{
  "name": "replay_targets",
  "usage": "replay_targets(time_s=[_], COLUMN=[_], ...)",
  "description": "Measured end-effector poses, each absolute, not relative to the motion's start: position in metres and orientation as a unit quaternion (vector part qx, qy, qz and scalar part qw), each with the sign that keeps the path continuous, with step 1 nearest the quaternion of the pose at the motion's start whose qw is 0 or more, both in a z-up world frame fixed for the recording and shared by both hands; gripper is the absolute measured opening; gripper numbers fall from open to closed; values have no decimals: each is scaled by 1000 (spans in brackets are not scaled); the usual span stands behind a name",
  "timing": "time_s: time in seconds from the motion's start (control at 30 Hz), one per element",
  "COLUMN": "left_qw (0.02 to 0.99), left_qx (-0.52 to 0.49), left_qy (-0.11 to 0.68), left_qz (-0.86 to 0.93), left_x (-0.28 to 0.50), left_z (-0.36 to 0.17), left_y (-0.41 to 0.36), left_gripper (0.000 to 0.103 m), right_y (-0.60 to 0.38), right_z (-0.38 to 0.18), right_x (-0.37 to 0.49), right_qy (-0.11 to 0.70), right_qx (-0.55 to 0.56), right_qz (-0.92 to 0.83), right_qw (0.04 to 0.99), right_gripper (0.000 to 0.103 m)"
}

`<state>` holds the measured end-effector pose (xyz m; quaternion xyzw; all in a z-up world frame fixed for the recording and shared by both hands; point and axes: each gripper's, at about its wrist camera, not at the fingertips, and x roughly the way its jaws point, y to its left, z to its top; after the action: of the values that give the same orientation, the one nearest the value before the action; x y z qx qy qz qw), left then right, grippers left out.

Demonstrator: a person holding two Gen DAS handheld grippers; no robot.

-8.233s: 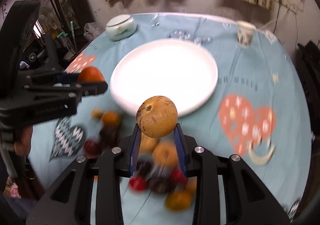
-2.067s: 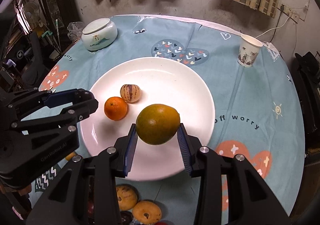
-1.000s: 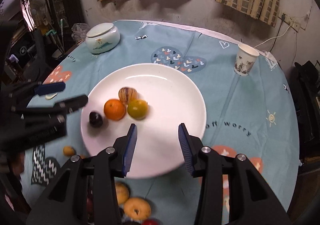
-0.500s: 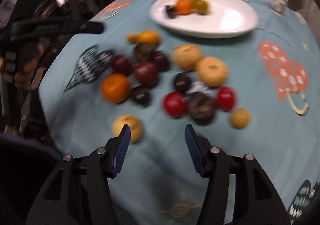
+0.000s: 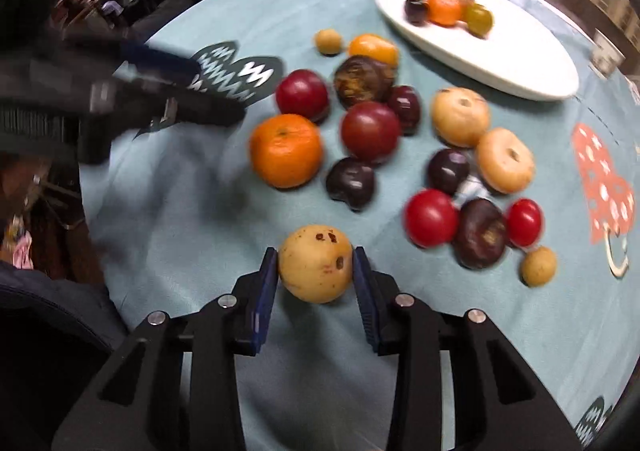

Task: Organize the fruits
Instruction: 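Grasp the large orange with the left tool while the right tool grasps the yellow pear, then carry the orange and pear to the plate and release both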

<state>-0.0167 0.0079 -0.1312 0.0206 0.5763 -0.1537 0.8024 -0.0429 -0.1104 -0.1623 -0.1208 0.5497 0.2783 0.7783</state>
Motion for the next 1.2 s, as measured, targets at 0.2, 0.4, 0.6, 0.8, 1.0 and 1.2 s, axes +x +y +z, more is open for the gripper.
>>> replay_targets(time_s=[0.2, 0.4, 0.6, 0.8, 1.0, 1.2], left_qw=[786, 779, 791, 823, 836, 834], left_qx=[21, 31, 30, 37, 70, 91], left_qy=[596, 601, 585, 539, 517, 519], left_qz=[-162, -177, -177, -176, -172, -165], left_x=[-7, -1, -7, -8, -11, -14], left_z=[-157, -169, -147, -100, -77, -77], left_y=[-8, -22, -20, -24, -29, -38], left_gripper=[71, 46, 45, 46, 46, 46], right_y=[-141, -152, -160, -162, -160, -160], right_z=[-154, -155, -148, -133, -122, -127], right_x=[-39, -36, -37, -35, -40, -50], right_qy=[553, 556, 548, 528, 516, 525], right_qx=[-93, -75, -69, -51, -38, -29], right_qz=[239, 223, 220, 227, 235, 235], right_qw=[793, 797, 804, 817, 823, 817], right_gripper=[38, 38, 38, 38, 38, 38])
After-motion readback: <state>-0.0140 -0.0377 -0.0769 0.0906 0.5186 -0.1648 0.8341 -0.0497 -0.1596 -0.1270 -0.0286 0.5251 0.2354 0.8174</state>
